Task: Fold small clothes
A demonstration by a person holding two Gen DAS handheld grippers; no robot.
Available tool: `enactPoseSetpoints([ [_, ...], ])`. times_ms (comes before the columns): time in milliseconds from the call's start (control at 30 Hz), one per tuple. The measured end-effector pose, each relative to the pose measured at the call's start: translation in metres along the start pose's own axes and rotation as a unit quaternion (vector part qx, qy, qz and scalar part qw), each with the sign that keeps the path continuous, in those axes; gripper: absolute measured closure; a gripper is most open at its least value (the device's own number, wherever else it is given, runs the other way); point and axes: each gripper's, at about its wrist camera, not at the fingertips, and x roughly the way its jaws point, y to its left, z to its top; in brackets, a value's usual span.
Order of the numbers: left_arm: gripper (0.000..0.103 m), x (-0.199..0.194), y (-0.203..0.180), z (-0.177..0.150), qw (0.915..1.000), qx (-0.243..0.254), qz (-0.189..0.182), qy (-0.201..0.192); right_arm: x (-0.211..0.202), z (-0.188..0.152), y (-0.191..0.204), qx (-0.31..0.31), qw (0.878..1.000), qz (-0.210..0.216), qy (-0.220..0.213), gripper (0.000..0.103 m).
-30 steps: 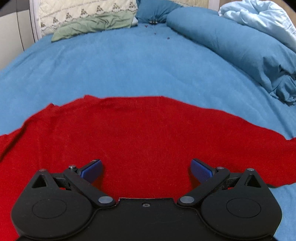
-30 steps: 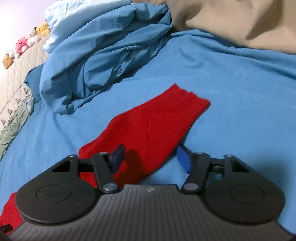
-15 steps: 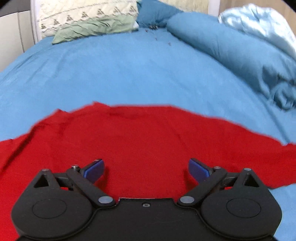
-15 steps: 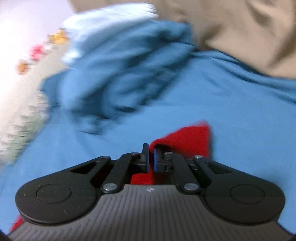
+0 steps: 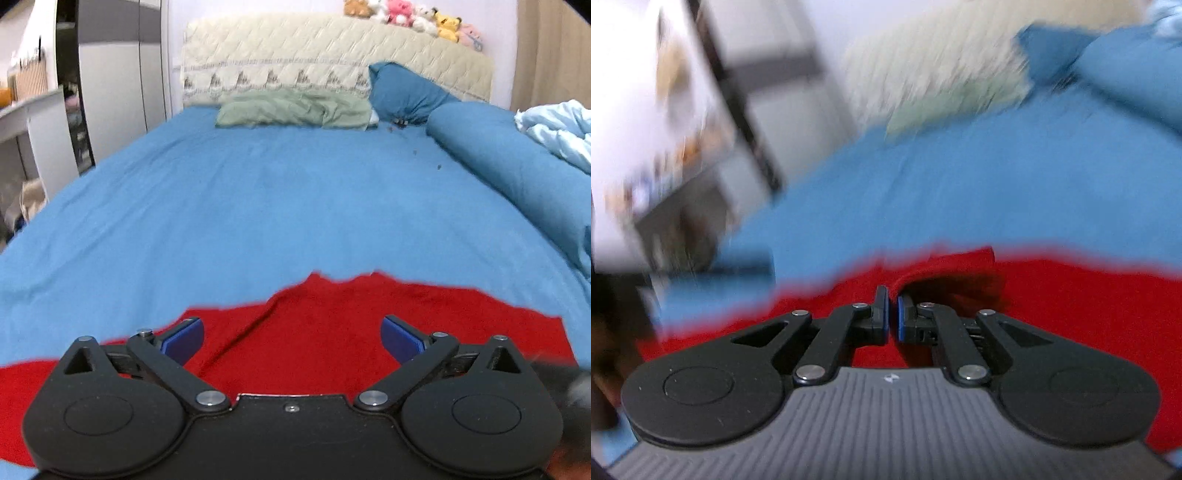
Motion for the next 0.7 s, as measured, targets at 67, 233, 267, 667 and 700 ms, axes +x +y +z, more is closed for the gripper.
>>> enactPoseSetpoints([
  [67, 0.0, 0.008, 0.003, -0.01, 0.9998, 0.002, -0.006, 0.019, 0.019, -0.027, 0.013, -0.016, 0.999, -0.004, 0.035, 0.083],
  [233, 0.0, 0.023, -0.007, -0.024, 0.9983, 0.02, -0.045, 0.033, 0.013, -0.049, 0.028, -0.055, 0.998, -0.022, 0.038, 0.068],
  [267, 0.0, 0.025, -0.013, -0.025, 0.9976, 0.024, -0.055, 0.034, 0.007, -0.05, 0.029, -0.061, 0.997, -0.024, 0.04, 0.051],
  [667, 0.018, 0.073, -0.097, -0.058, 0.9834, 0.137, -0.097, 0.069, -0.098, -0.077, -0.015, -0.057, 0.984, -0.17, 0.008, 0.024],
  [700, 0.023, 0.075, -0.092, -0.057, 0.9851, 0.121, -0.104, 0.064, -0.104, -0.078, -0.019, -0.047, 0.983, -0.175, 0.007, 0.023],
])
